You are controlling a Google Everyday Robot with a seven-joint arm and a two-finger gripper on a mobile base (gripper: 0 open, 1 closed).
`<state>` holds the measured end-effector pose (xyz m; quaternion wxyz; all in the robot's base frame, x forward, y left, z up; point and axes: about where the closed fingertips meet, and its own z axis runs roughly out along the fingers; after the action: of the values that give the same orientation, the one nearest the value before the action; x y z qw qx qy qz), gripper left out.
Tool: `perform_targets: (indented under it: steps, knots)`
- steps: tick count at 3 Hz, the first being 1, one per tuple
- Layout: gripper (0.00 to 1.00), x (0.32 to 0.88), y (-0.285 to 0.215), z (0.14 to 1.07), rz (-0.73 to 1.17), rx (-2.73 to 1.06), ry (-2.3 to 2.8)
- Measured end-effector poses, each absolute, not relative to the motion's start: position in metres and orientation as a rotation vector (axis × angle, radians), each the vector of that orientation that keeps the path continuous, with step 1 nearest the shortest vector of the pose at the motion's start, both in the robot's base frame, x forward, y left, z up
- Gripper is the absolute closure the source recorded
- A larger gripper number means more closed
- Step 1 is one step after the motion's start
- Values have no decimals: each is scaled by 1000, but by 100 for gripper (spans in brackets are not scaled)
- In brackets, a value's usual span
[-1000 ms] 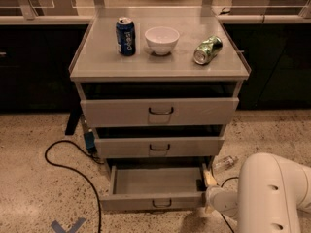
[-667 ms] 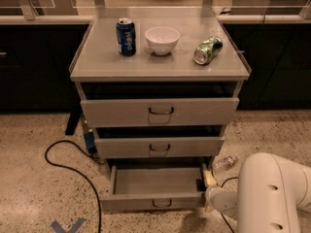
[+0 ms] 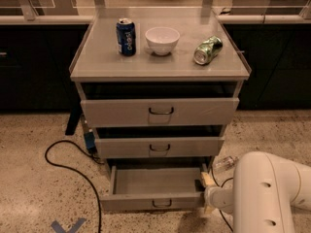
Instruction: Open bottom drawer
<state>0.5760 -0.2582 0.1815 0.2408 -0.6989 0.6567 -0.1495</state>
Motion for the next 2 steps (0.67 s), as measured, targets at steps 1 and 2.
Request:
perform_targets:
  steps: [1, 2]
  knots:
    - [0, 577, -269, 161, -458, -1841, 1874]
    - [0, 576, -271, 157, -468, -1827, 1888]
